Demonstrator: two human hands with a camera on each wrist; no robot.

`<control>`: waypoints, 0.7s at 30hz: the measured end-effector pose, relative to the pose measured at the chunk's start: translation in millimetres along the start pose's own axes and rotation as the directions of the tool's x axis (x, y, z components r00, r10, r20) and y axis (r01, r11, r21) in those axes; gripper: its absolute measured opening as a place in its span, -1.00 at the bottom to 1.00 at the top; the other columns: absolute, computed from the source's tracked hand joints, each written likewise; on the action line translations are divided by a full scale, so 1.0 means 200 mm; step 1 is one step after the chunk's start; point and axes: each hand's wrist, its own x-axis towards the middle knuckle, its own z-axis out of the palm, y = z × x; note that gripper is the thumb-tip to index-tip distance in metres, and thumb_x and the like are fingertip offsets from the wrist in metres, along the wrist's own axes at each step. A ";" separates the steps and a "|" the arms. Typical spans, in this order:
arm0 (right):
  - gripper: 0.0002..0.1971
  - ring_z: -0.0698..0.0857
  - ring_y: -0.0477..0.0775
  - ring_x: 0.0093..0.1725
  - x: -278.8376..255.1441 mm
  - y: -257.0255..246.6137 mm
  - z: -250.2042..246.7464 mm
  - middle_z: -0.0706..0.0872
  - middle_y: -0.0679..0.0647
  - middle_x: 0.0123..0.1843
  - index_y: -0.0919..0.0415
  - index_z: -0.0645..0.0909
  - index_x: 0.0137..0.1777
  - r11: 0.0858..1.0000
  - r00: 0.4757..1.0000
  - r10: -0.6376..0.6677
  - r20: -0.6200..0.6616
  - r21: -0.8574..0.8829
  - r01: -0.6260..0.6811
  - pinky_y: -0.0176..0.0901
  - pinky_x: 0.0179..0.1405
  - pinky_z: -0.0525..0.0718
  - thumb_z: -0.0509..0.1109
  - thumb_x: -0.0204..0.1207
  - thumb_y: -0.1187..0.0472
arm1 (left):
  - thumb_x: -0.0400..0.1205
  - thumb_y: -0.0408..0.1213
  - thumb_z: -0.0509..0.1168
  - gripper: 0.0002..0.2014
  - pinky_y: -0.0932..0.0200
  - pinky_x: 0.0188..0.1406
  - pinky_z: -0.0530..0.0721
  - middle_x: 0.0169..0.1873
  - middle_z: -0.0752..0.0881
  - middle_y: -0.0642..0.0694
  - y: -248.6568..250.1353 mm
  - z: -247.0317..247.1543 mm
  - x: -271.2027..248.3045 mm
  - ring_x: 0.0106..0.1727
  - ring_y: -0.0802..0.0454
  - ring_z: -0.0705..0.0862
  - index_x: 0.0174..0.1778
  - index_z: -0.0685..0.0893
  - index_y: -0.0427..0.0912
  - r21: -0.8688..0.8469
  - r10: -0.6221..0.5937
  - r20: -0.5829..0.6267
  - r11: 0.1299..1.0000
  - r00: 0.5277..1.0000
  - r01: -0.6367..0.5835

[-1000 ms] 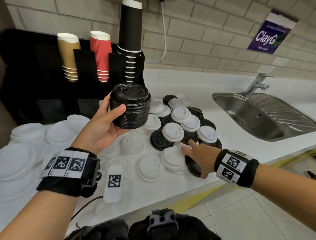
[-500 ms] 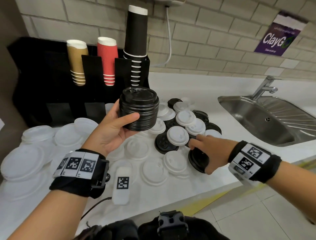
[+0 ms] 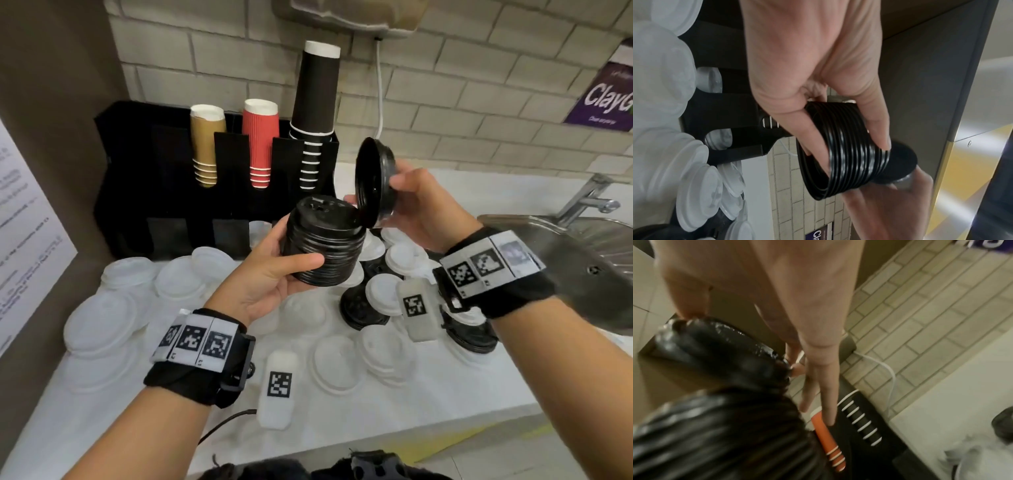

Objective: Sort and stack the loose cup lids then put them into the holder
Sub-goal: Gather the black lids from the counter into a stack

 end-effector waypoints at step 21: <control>-0.53 0.65 -0.11 -0.10 0.12 -0.04 0.15 0.55 0.12 0.04 0.08 0.53 0.32 0.925 0.974 -0.097 0.203 -0.342 0.163 -0.32 -0.06 0.65 0.30 0.36 0.23 | 0.35 -0.47 0.43 -0.36 0.08 -0.12 0.80 0.04 0.83 0.00 0.02 -0.06 -0.01 0.09 -0.02 0.81 0.34 0.57 0.10 -0.010 0.025 -0.020 1.000 0.999 -0.025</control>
